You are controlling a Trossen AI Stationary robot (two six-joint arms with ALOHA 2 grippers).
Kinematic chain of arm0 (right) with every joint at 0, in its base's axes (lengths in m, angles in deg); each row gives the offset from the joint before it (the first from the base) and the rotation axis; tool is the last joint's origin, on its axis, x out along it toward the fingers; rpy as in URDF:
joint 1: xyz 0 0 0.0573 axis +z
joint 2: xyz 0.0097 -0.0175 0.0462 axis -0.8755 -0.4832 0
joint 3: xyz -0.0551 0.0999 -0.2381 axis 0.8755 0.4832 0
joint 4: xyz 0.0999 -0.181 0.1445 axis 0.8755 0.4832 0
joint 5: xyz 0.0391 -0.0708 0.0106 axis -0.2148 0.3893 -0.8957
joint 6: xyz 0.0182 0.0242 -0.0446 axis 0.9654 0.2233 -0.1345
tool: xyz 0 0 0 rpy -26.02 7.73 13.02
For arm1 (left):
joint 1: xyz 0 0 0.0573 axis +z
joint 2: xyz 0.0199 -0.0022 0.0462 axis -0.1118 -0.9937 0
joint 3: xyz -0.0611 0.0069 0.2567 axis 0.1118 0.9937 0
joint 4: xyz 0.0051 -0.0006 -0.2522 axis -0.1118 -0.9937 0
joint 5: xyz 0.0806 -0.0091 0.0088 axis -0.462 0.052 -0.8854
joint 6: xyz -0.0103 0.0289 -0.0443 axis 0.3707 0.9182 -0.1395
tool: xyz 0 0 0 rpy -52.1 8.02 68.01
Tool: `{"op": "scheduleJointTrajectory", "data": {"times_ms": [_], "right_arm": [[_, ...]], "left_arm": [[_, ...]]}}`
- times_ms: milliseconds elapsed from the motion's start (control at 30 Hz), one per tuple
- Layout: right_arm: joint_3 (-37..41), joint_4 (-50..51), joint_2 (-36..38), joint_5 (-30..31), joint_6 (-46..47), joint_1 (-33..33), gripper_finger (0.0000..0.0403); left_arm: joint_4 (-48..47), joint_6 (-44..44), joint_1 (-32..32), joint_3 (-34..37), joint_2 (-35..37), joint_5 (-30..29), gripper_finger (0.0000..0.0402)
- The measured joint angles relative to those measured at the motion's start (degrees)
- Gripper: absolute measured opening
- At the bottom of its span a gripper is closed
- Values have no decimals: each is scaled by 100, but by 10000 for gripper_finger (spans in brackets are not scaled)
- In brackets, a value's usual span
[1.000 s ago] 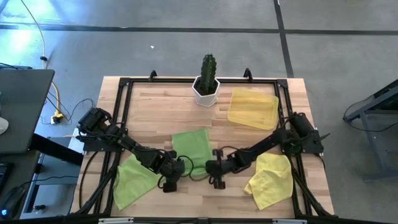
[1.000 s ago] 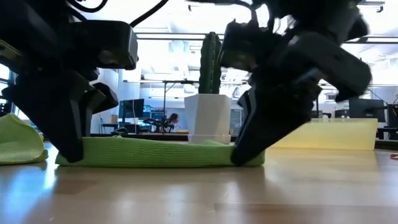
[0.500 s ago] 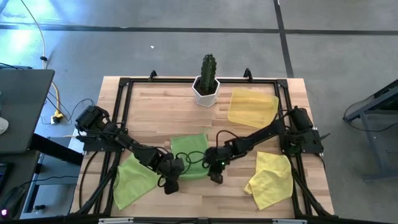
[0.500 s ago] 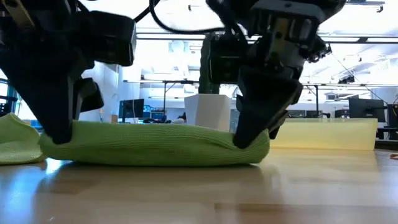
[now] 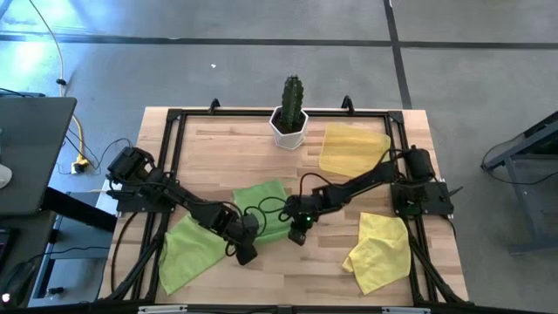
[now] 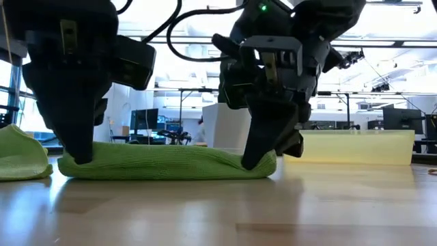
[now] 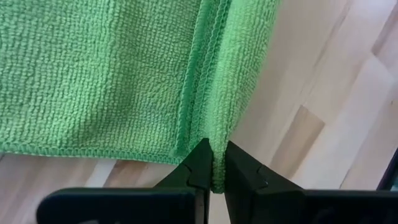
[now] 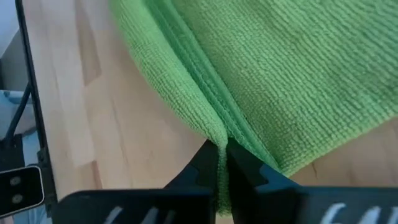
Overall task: Roll microfiber towels into tight, uniform cylinder then place into a basket
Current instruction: Roll the green towel
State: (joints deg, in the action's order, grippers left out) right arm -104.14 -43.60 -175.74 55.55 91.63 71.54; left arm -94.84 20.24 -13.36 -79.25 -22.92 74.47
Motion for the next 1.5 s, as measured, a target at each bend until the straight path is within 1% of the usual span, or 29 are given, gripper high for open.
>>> {"op": "scheduleJointTrajectory", "data": {"times_ms": [133,267,433,533,600,700,933,1000,1100,1233,1400,1500], "right_arm": [[0,11,-8,-117,-15,-73,2],[0,11,-8,-588,-17,-114,2],[0,-78,-6,-1012,-31,-109,2],[0,-196,-3,-1217,-74,-112,2],[0,-238,-3,-1281,-176,-135,2],[0,-243,1,-1120,-238,-193,2],[-2,-162,3,24,-439,-389,2],[-9,-131,8,155,-531,-432,2],[-9,-85,12,132,-580,-474,2],[-9,53,12,-423,-579,-471,2],[-9,109,12,-1478,-504,-411,2],[-9,94,12,-2001,-426,-417,2]], "left_arm": [[2,-97,38,-4,142,0,19],[51,-227,32,-2,198,28,19],[100,-381,-17,-4,205,92,19],[90,-447,-17,-4,203,98,19],[49,-537,-17,-4,205,-12,19],[-83,-661,-15,-4,202,-188,19],[-653,-1107,50,-2,130,-750,19],[-779,-1184,76,-1,120,-772,19],[-797,-1185,96,-2,120,-776,19],[-345,-945,78,-2,120,-637,19],[642,-482,11,-2,120,23,19],[917,-440,-17,-2,120,102,19]]}}
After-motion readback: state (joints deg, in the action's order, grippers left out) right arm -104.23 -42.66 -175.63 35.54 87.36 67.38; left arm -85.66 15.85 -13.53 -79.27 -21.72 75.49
